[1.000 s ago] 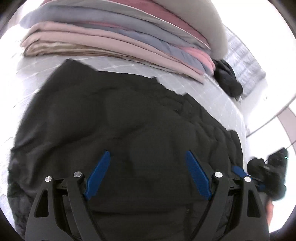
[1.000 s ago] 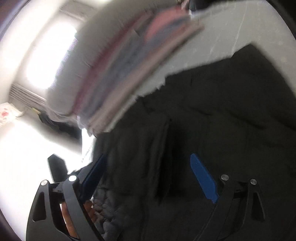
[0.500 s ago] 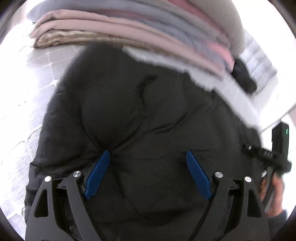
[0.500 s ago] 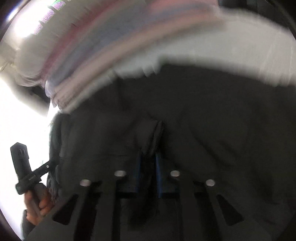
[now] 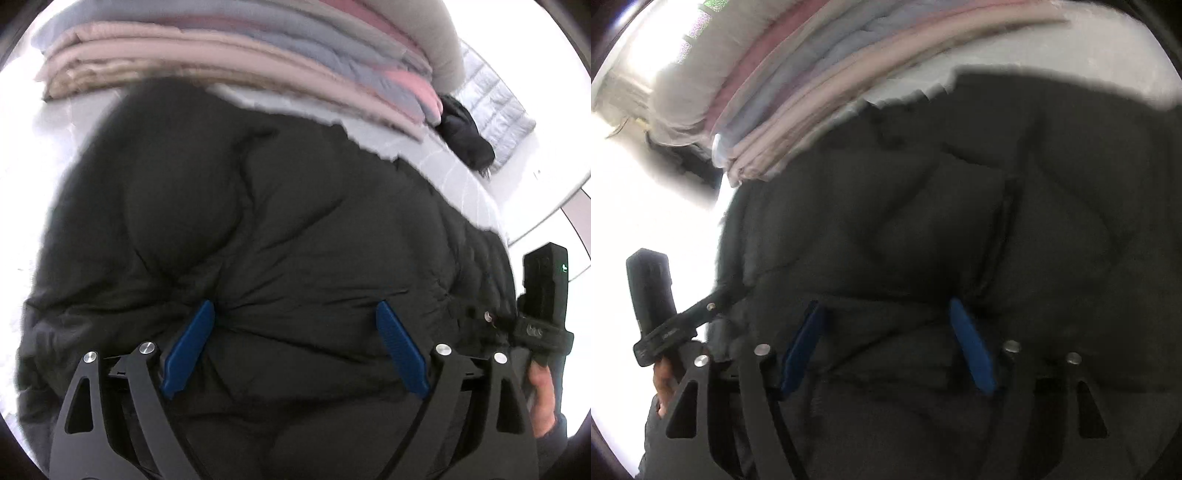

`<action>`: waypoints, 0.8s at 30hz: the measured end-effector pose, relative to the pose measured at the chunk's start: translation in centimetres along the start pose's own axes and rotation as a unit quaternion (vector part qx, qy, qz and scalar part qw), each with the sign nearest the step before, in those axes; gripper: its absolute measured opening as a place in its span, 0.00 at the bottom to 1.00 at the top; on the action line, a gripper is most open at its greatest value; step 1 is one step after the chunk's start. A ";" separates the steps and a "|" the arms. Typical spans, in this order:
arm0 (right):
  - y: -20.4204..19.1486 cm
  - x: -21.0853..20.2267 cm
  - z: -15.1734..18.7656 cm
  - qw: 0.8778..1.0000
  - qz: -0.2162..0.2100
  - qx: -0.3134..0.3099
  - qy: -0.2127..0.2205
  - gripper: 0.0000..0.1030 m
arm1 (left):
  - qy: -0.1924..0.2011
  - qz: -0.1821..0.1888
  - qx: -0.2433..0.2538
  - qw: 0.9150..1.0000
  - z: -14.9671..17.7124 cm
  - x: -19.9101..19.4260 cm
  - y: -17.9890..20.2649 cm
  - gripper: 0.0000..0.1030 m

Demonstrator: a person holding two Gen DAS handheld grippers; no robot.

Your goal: Fold large clothes

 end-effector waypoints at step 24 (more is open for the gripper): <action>18.0 -25.3 29.5 0.973 -0.078 0.207 0.071 0.86 | -0.015 0.022 -0.123 0.992 22.8 -27.2 -9.7 0.87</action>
Point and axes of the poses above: each gripper's, at about its wrist camera, not at the fingertips, and x roughly the way its jaws point, y to its right, z to its underside, the point moved 5 cm from there along x, roughly the way its jaws point, and after that the axes turned 10 degrees about z, right-handed, at the moved point
